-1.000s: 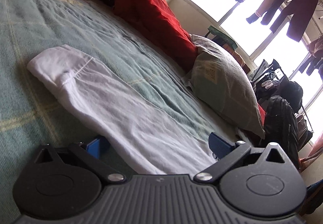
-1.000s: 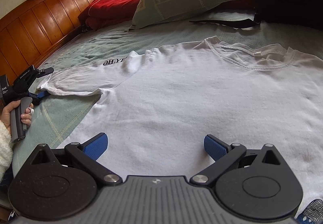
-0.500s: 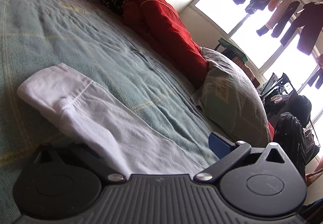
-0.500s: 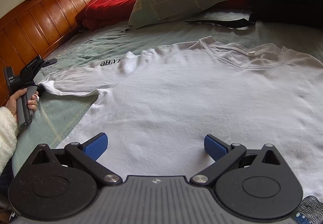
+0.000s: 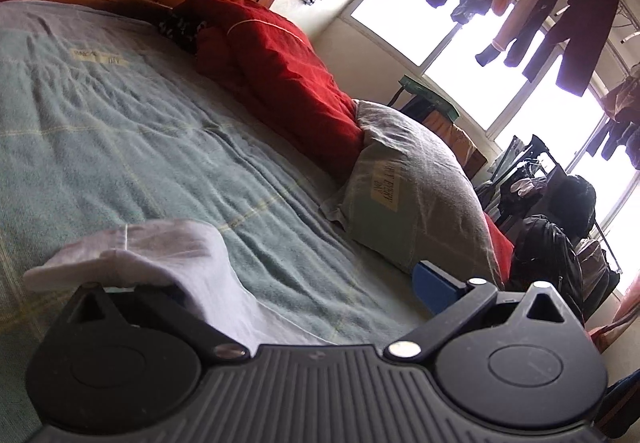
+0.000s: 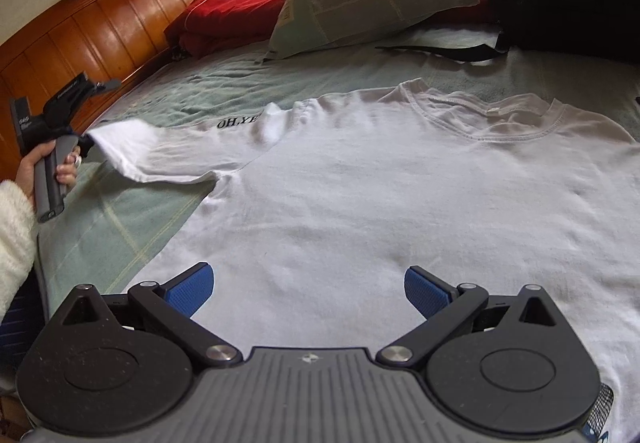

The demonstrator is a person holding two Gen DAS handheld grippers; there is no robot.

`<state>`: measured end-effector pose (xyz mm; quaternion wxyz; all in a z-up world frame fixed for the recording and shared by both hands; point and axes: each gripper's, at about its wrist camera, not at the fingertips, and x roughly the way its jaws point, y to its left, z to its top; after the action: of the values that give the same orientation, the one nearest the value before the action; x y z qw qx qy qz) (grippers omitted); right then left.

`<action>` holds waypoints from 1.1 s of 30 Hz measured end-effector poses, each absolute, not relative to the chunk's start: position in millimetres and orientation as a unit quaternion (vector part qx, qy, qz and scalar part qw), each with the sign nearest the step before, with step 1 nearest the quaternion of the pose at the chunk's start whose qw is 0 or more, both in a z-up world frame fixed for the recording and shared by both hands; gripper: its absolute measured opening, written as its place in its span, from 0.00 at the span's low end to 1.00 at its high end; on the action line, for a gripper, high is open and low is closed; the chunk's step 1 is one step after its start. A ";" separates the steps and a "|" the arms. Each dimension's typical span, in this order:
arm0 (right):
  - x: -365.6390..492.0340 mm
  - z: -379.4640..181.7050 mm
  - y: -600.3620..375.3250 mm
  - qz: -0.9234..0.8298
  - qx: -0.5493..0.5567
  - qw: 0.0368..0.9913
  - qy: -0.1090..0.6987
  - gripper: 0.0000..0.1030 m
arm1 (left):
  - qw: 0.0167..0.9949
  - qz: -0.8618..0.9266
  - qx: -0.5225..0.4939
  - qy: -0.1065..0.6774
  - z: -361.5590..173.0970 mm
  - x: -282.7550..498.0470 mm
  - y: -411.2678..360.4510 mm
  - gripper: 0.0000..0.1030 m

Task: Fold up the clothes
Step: 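Grasp the end of the 'OH,YES!' sleeve strip with the left gripper and lift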

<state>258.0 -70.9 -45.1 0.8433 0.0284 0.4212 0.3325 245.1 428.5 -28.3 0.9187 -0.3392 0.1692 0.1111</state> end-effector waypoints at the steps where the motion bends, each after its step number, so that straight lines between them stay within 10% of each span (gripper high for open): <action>1: 257.0 -44.7 -72.6 0.333 0.030 0.841 0.426 1.00 | 0.920 0.110 -0.335 0.170 -23.9 245.7 424.6 0.99; 33: 222.1 -40.8 -169.0 0.297 0.080 0.842 0.444 1.00 | 0.955 0.022 -0.212 0.204 83.0 286.2 250.4 0.99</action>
<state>222.1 -169.0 -40.8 0.8418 0.0797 0.4436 0.2969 286.2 250.4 83.0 0.9554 -0.2125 0.2040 0.0223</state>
